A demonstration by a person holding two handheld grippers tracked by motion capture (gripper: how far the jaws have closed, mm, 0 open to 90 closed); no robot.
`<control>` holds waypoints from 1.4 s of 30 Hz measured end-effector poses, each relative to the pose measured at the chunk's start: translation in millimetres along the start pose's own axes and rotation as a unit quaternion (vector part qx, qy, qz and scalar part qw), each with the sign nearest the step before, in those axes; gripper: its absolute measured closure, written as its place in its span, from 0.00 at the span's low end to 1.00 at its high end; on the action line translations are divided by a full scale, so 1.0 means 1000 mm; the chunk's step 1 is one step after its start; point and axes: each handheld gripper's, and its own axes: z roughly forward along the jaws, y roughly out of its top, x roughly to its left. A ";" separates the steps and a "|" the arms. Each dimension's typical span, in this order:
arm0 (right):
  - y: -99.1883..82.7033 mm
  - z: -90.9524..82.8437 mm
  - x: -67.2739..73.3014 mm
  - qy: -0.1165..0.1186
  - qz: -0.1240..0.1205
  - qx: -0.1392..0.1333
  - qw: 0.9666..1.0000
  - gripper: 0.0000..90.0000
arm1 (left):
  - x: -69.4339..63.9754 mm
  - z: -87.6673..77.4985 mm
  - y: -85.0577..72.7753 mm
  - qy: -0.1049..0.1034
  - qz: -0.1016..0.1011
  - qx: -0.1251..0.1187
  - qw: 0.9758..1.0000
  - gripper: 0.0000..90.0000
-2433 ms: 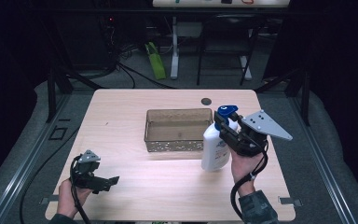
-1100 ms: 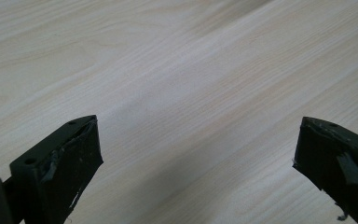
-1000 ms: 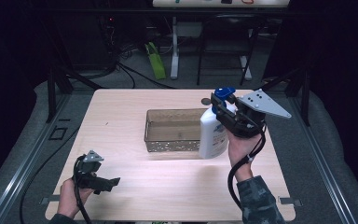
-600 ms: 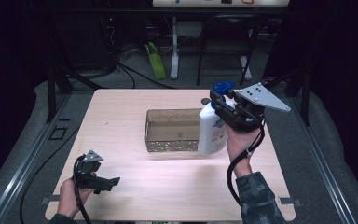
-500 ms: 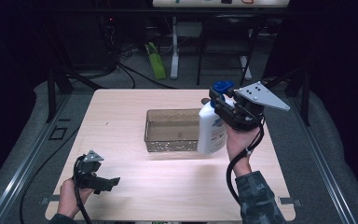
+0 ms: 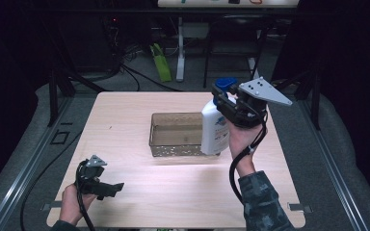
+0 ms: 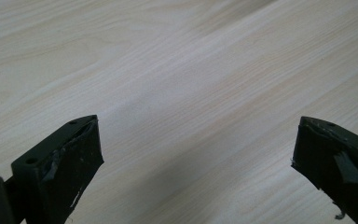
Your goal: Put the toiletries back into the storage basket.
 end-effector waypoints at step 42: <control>0.000 0.045 0.008 -0.028 0.029 0.007 0.999 0.66 | -0.001 0.000 0.000 -0.005 0.005 -0.004 1.000 0.01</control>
